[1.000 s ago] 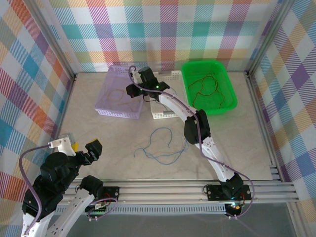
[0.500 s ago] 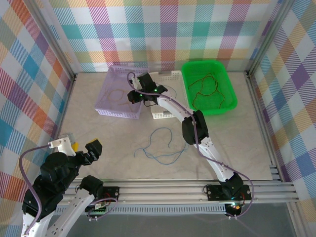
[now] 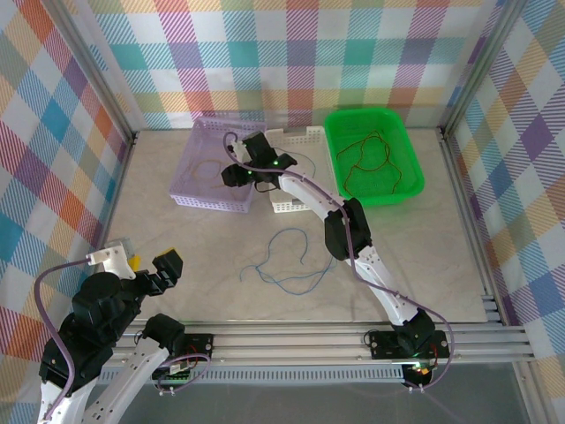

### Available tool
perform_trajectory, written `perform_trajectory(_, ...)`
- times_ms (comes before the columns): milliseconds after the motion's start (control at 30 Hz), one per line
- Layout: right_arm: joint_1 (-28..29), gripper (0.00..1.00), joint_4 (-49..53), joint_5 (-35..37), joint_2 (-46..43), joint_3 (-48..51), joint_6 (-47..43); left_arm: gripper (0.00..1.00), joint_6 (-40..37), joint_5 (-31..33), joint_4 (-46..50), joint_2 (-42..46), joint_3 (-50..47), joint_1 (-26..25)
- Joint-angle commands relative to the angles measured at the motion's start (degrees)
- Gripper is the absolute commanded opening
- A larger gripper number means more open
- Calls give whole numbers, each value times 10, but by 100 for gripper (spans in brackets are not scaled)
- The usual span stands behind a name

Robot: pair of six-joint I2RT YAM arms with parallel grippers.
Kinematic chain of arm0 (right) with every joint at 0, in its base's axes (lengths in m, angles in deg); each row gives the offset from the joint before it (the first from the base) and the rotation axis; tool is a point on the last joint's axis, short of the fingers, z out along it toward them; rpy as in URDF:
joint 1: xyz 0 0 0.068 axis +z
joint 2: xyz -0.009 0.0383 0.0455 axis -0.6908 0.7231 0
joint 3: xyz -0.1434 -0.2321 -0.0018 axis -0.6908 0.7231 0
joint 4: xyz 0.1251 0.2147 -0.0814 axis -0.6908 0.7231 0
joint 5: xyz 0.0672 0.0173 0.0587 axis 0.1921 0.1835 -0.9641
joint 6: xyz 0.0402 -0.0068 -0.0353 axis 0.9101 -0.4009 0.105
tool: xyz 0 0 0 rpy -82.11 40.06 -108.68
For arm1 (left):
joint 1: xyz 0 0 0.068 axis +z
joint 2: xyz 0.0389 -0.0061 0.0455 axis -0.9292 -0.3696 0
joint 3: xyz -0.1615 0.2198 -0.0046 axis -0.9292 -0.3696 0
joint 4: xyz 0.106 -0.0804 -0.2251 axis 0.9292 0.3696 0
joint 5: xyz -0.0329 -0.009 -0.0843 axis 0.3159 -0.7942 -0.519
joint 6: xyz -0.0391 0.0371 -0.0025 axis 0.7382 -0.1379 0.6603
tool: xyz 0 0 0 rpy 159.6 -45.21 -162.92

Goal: Untangle the cables

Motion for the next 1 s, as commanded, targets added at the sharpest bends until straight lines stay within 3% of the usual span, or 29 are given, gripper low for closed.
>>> perform_trajectory(0,9,46,14,12,-48,-21,-20,100,-7,3,-9,7,-5,-4)
perform_trajectory(233,20,71,39,59,-89,-35,-71,100,-8,2,-9,8,-6,-5)
perform_trajectory(533,51,94,80,120,-136,-8,-203,100,-9,-1,-11,10,-6,-5)
perform_trajectory(800,61,98,97,144,-187,-25,-188,100,-9,1,-11,6,-6,-6)
perform_trajectory(967,63,100,142,147,-277,-7,-161,100,-9,2,-11,-2,-8,-5)
